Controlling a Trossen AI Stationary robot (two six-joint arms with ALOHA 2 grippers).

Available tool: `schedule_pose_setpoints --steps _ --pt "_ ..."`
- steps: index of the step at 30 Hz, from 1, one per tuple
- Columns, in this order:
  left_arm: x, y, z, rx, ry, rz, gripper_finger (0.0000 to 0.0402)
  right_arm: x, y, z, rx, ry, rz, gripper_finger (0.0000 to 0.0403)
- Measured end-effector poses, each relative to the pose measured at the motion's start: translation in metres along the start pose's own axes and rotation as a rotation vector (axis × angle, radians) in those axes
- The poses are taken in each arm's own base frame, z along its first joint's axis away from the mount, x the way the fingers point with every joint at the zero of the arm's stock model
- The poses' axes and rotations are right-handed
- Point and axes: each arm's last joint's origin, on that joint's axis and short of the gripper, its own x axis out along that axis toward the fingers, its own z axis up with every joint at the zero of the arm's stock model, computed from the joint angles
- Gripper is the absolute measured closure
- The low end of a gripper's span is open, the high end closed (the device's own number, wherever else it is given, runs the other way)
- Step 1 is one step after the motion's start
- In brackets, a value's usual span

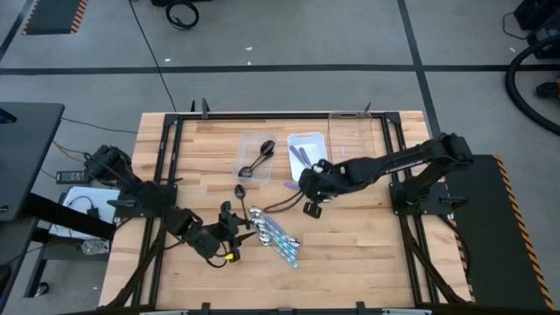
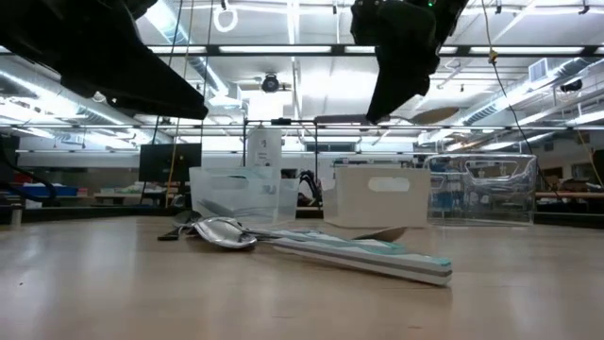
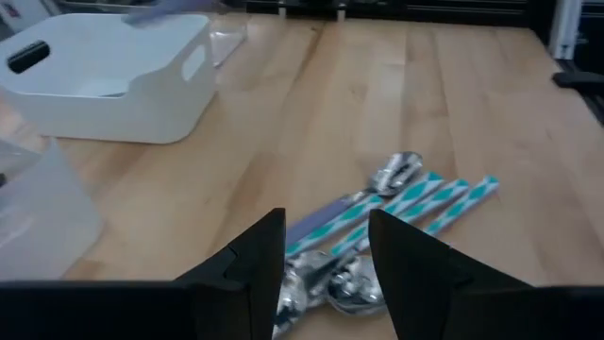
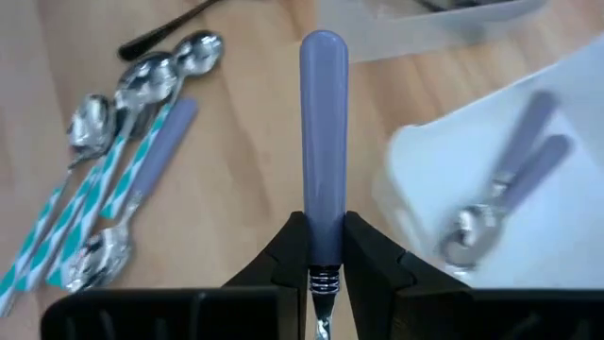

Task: Sort silverware by color (type)
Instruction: Put the violet spoon into the white bin

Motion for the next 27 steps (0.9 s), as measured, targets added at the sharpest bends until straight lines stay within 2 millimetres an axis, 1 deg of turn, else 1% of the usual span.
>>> schedule_pose_setpoints --steps 8,13,19,27 --pt "-0.003 -0.003 -0.001 0.012 0.001 -0.014 0.0239 -0.021 -0.036 0.004 0.054 0.016 -0.058 0.0347" --pt "0.002 0.002 0.0 0.071 0.002 0.01 0.0239 -0.029 -0.06 0.004 0.134 0.037 -0.134 0.0347" --pt "0.011 0.012 0.005 0.136 0.005 0.059 0.0239 -0.029 -0.094 -0.001 0.217 0.104 -0.362 0.0347" --pt "0.022 0.026 0.009 0.234 0.021 0.12 0.0239 -0.025 -0.133 -0.007 0.299 0.181 -0.487 0.0347"
